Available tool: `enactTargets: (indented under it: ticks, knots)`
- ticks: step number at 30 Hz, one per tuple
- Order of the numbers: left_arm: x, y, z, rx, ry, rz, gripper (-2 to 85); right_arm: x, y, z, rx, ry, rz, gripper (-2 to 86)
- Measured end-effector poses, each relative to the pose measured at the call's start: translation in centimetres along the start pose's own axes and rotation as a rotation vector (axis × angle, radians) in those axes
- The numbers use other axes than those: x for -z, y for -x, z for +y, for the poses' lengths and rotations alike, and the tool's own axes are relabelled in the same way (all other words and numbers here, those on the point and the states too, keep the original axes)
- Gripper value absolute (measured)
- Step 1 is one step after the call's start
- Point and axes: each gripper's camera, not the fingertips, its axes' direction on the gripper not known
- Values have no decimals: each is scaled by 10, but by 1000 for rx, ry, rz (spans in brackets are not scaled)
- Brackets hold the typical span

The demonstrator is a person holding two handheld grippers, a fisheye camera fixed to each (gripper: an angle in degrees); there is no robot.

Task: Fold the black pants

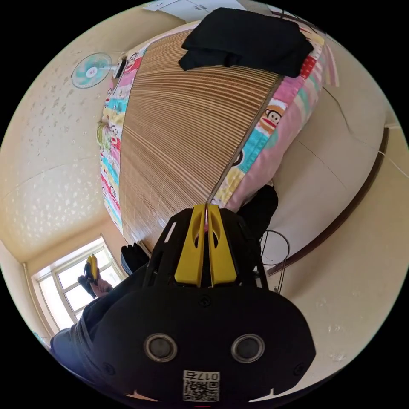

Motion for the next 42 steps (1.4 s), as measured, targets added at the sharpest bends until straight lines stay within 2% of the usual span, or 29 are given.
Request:
enactTargets:
  ticks: [4,9,14,18,22,23,26,29,31,34,36,39,40,42]
  knots:
    - [-61,-33,-7,-24,30,-32,63,44,-30,-34,-111,-65,-87,28]
    - [-102,-67,-21,0,-17,-59,62,106,-55,-87,-245,-215,-294,71]
    - [-136,-96,-20,33,-47,-124,62,142,-60,-135,-324,-282,-329,103]
    - [-154,-101,-12,70,-46,-182,62,151,-57,-166,-371,-264,-300,117]
    - [-165,-98,-2,131,-78,-220,63,164,-33,-169,-406,-309,-289,63]
    - [-167,-96,-1,149,-96,-219,63,179,-10,-166,-374,-356,-232,51]
    - [-171,-95,0,171,-132,-225,63,239,78,-152,-86,-596,-145,35]
    - [-184,-94,-6,166,-132,-228,62,278,177,-144,270,-705,-204,29]
    - [-196,-93,-12,158,-116,-219,63,279,233,-145,485,-631,-285,28]
    - [-216,-94,-23,143,-89,-184,63,245,310,-134,844,-395,-375,28]
    - [-226,-96,-29,128,-77,-172,62,195,344,-119,1012,-120,-472,29]
    - [-236,-98,-35,106,-56,-195,62,130,350,-93,1009,98,-428,30]
    - [-237,-97,-36,106,-58,-202,62,121,347,-88,995,110,-404,31]
    - [-237,-92,-36,122,-70,-203,62,94,312,-85,814,96,-303,34]
